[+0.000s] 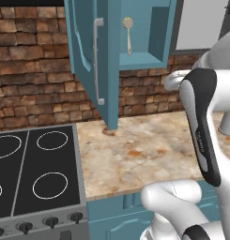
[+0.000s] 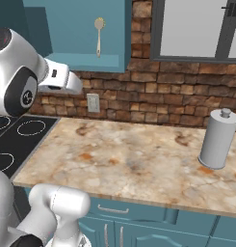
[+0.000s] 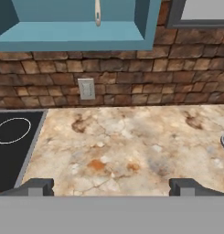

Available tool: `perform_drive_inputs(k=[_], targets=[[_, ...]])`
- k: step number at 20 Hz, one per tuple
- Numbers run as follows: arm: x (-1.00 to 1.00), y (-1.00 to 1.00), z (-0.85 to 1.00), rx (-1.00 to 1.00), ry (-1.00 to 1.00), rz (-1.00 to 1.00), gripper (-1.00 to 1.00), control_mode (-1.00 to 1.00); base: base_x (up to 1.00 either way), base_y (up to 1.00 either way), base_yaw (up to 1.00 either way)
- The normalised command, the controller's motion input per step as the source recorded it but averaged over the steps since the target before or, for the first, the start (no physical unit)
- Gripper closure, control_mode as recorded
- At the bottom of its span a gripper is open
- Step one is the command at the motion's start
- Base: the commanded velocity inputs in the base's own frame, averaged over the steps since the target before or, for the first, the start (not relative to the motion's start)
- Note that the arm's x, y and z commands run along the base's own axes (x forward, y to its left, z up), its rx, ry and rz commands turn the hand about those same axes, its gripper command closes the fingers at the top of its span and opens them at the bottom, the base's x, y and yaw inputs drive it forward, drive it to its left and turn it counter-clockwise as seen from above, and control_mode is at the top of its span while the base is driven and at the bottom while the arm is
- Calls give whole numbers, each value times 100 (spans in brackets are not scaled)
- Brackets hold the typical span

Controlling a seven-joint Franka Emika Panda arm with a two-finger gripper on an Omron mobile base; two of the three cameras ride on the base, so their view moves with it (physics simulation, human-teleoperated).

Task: Pick up the dish brush and dish brush from the sink, and place them back in the cabinet, and close the cabinet door.

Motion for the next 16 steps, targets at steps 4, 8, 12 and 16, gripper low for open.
perform_drive_inputs(k=[4,8,12,16], targets=[[-50,0,0,0,4,0,-100,-100,0,0,0],[-43,0,0,0,2,0,-100,-100,0,0,0],[-33,0,0,0,0,0,-100,-100,0,0,0],[-28,0,-6,0,0,0,-100,-100,0,0,0]])
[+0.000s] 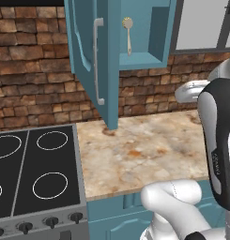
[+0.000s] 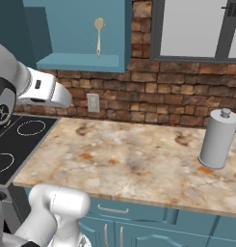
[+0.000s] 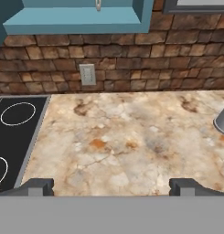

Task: Pick up the dish brush and dish brush from the sink, and place them back in the cabinet, and close the cabinet door.

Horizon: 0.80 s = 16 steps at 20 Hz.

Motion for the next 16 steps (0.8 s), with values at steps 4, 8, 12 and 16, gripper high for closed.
perform_drive_inputs(k=[4,8,12,16], targets=[[-20,0,-15,0,0,0,-100,-100,0,0,0],[-16,0,-15,0,0,0,-100,-100,0,0,0],[-12,0,-10,0,0,0,-100,-100,0,0,0],[-3,0,-3,0,0,0,-100,-100,0,0,0]])
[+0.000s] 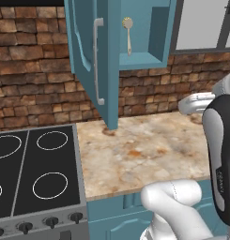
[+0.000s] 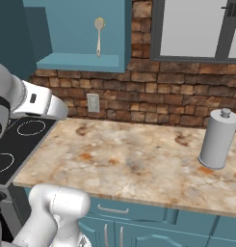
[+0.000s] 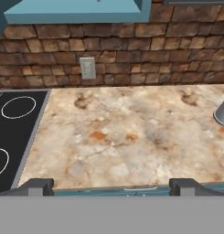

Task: Pick up the dish brush and dish brush from the sink, and place them back in the cabinet, and close the cabinet door.

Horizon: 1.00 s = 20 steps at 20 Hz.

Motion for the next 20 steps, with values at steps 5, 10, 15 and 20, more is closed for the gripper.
perform_drive_inputs(k=[5,10,15,20], targets=[[0,0,0,0,0,0,-100,100,-24,0,-5],[0,0,0,0,0,0,-100,100,-54,-2,-23],[0,0,0,0,0,0,-100,100,-69,-2,-32],[0,0,0,0,0,0,-100,100,-61,-8,-45]])
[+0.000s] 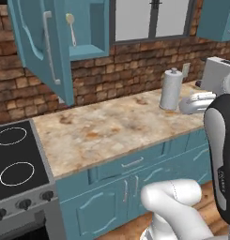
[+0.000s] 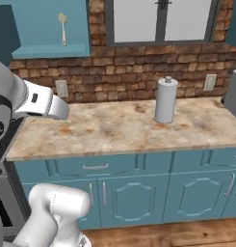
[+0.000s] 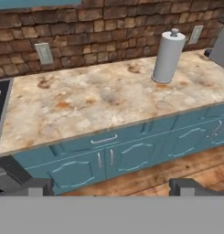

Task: Pick up the dish brush and dish brush from the sink, and place them back in the cabinet, and close the cabinet door.

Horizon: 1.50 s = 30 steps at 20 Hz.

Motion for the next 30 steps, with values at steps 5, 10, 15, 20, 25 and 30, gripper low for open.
perform_drive_inputs(k=[5,10,15,20,25,30], targets=[[0,0,0,0,0,0,-100,100,-33,-2,-57],[0,0,0,0,0,0,-100,100,-20,0,-59],[0,0,0,0,0,0,-100,100,-13,0,-60],[0,0,0,0,0,0,-100,100,-18,0,-59],[0,0,0,0,0,0,-100,100,-16,0,-59],[0,0,0,0,0,0,-100,100,-6,-1,-61]])
